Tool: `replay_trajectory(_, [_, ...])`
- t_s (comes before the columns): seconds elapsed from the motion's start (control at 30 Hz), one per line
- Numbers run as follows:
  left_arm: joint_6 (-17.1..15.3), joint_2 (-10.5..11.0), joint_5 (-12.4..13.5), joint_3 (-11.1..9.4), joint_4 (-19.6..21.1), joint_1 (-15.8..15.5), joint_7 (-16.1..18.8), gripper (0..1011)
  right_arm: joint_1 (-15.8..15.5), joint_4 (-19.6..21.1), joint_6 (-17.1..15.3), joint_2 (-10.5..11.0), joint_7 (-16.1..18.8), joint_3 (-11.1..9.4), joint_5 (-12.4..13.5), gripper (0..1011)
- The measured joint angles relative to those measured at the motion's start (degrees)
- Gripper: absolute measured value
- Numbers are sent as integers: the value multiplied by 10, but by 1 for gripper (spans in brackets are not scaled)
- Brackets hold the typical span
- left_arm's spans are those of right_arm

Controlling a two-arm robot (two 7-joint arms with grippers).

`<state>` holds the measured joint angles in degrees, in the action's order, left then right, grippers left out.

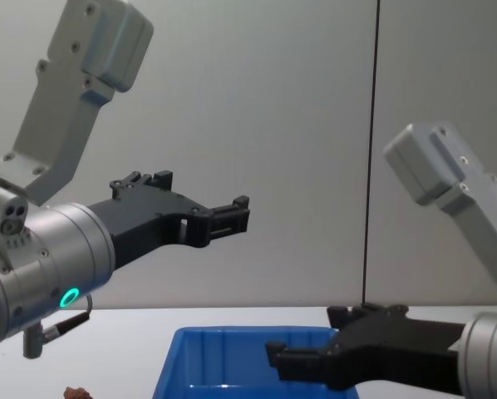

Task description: Pick up the two dolls from the table and place them into the box.

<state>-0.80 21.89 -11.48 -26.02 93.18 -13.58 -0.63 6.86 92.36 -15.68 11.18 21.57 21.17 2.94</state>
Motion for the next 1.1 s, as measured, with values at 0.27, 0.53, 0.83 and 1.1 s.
replay_trajectory(0.27, [0,0,0,0,0,0,0,1001,-8,8,11,13,-13,-13,25,1001])
replay_trajectory(0.53, [0,0,0,0,0,0,0,1001,-27,26,22,44,-27,-40,74,1001])
replay_trajectory(0.83, [0,0,0,0,0,0,0,1001,-39,38,25,68,-38,-63,115,1001])
replay_trajectory(1.1, [-5,4,0,2,6,5,7,1001,-46,45,27,81,-43,-74,136,1001])
